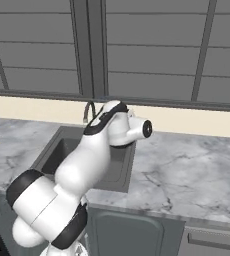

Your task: Turn on the sink faucet and place the jug under the water for a few seconds to fill it up.

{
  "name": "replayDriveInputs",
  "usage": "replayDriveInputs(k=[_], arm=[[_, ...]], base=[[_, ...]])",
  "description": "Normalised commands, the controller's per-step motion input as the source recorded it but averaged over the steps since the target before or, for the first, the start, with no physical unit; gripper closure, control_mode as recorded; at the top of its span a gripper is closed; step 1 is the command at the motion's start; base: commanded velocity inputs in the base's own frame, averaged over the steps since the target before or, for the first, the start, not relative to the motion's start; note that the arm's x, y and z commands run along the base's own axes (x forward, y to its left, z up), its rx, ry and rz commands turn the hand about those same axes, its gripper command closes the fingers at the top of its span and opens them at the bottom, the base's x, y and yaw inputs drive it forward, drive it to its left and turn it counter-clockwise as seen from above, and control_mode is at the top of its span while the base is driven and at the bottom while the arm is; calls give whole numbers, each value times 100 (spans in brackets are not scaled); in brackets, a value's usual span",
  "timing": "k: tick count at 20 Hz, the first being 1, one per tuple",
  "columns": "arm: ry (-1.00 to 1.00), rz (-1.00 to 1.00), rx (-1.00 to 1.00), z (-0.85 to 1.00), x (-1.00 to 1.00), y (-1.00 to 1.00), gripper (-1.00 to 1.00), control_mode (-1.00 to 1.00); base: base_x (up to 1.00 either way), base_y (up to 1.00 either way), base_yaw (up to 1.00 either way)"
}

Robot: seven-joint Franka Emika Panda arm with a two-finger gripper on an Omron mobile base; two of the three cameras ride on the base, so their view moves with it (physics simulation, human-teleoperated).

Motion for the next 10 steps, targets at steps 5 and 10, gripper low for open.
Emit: replayDriveInputs(k=[5,10], arm=[[1,-10,-13,-51,30,80,-100,-100],[1,-6,-1,-29,37,19,-100,-100]], base=[[0,0,0],[0,0,0]])
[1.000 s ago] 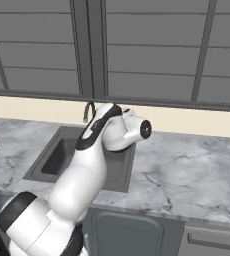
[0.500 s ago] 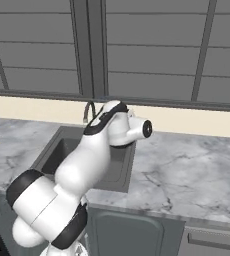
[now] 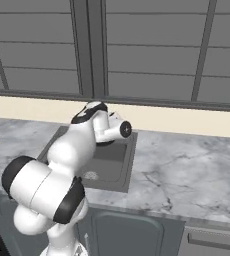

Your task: Turn on the sink faucet and place the jug under the water for a few seconds to fill it up.

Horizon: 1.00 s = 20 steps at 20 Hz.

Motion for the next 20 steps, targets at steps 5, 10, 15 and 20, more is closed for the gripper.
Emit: replayDriveInputs(k=[5,10,15,20], arm=[[0,0,0,-35,27,-18,-100,-100],[0,0,0,-30,28,-1,-100,-100],[0,0,0,-21,21,0,-100,-100],[0,4,1,-7,27,0,-100,-100]], base=[[0,0,0],[0,0,0],[0,0,0],[0,0,0]])
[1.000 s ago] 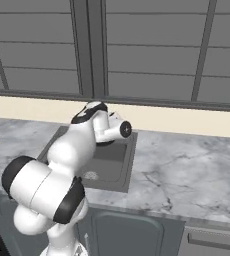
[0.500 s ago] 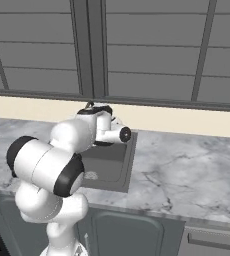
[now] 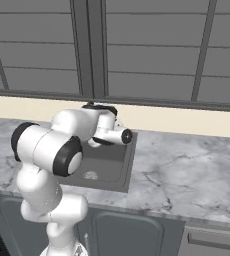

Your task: Turn on the sink faucet and place the jug under the water for a few seconds to fill it up.

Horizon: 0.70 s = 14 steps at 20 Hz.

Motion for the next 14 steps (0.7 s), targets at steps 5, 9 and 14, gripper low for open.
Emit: replayDriveInputs(k=[5,9,14], arm=[[0,4,1,0,23,0,-100,-100],[0,1,0,-6,33,4,-100,-100],[0,0,0,-11,46,13,-100,-100]], base=[[0,0,0],[0,0,0],[0,0,0]])
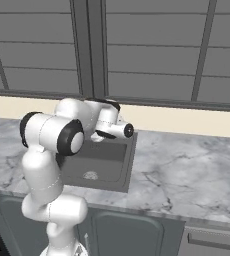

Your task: Turn on the sink faucet and place the jug under the water for a few seconds to fill it up.

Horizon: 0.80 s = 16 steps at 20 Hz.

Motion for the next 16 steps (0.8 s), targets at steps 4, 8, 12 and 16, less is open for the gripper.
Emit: replayDriveInputs(k=[4,8,12,16], arm=[[0,0,0,-14,43,8,-100,-100],[0,0,0,-9,48,0,-100,-100],[0,0,0,-17,42,4,-100,-100],[0,0,0,-20,36,0,-100,-100]], base=[[0,0,0],[0,0,0],[0,0,0],[0,0,0]])
